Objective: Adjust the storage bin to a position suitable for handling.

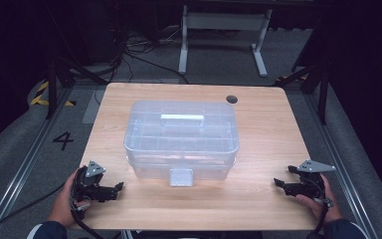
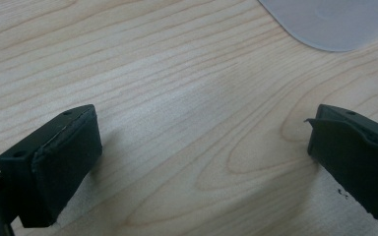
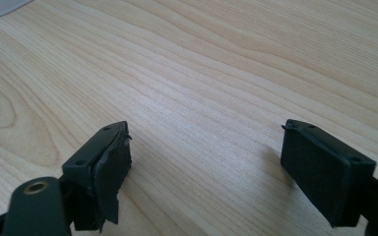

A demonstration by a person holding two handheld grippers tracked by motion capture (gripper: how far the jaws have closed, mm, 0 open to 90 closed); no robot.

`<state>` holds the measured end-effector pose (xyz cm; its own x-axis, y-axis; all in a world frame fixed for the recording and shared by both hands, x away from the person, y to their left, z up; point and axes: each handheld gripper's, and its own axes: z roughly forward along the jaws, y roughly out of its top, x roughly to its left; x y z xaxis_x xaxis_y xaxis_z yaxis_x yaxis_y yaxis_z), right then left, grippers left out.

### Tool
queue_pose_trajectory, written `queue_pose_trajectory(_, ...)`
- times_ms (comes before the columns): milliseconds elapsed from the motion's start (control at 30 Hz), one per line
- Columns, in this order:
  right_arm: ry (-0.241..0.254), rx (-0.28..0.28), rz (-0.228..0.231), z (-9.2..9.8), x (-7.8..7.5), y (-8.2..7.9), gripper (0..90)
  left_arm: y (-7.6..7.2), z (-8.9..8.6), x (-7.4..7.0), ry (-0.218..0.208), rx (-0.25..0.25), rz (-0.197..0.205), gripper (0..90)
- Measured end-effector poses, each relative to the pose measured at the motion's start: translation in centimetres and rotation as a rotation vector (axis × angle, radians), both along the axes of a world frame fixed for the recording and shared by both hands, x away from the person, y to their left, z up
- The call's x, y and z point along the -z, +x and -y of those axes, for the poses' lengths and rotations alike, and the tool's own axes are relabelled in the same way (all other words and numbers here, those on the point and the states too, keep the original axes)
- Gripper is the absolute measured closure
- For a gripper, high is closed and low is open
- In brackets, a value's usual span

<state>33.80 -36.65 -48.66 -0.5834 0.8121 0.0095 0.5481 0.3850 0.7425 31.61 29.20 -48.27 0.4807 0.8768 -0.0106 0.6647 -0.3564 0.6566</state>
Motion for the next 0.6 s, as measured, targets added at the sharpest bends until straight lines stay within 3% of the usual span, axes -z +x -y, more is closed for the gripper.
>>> queue_pose_trajectory(467,-0.005,0.021,0.001,-0.19,-0.01,-0.01,19.5,0.28,-0.59,0.00,0.003,0.037,0.002,0.3)
queue_pose_trajectory(600,-0.026,0.009,-0.023,-0.15,-0.42,-0.02,23.6,0.29,-0.76,-0.04,0.011,0.050,0.003,0.5)
